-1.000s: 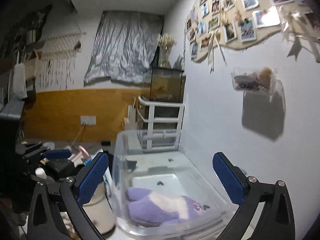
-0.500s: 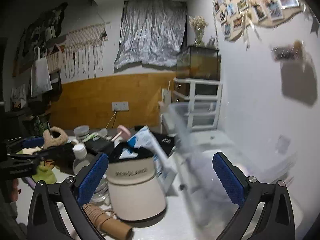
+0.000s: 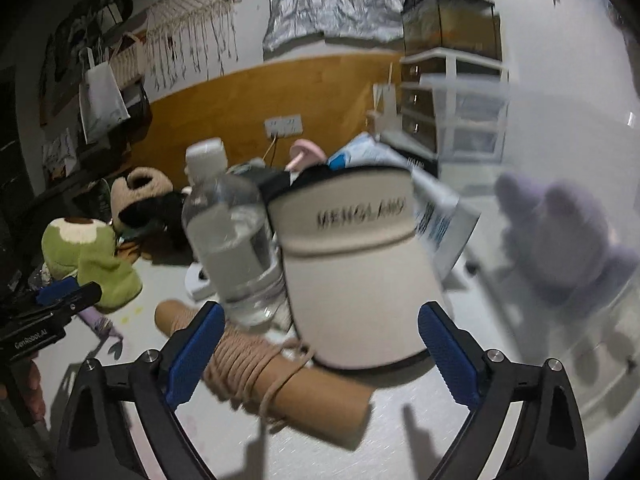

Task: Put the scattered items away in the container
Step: 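Reach the left gripper to the cream visor cap and grasp its band, then lift the visor cap with the left gripper and carry it toward the bin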

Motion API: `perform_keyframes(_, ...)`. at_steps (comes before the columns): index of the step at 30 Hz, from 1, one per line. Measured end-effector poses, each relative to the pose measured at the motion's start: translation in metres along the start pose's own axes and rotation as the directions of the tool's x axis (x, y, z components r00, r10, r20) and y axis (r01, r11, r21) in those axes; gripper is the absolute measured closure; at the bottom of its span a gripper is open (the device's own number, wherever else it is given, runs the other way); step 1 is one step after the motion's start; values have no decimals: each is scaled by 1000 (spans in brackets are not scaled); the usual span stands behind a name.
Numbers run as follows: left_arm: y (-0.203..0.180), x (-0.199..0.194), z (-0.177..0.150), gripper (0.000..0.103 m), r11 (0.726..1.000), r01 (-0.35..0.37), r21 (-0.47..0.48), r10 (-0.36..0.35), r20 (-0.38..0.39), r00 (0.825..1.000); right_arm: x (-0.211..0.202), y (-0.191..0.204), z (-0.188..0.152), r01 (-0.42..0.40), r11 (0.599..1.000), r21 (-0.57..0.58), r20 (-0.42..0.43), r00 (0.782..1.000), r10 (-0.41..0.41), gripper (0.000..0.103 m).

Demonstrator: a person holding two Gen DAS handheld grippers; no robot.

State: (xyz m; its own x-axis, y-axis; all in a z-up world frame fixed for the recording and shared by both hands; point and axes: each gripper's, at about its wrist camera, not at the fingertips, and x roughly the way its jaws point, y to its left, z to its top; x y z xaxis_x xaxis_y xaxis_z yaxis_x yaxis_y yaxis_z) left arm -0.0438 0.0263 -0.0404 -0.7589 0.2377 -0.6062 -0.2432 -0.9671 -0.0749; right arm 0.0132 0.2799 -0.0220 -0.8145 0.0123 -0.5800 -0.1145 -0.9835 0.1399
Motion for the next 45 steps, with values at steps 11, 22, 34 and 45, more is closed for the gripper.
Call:
perform_keyframes(11, -14, 19, -6, 31, 999, 42, 34, -42, -10, 999, 20, -64, -29, 32, 936, 352, -123, 992, 12, 40)
perform_keyframes(22, -33, 23, -7, 31, 991, 93, 102, -93, -4, 996, 50, -96, -30, -71, 815, 575, -94, 984, 151, 48)
perform_keyframes(34, -86, -7, 40, 31, 907, 264, 329, -305, 77, 949, 28, -91, -4, -187, 836, 516, 56, 981, 185, 83)
perform_keyframes(45, -180, 18, 136, 31, 771, 371, 517, -428, -10, 904, 20, -92, 1, -164, 870, 464, 57, 986, 156, 83)
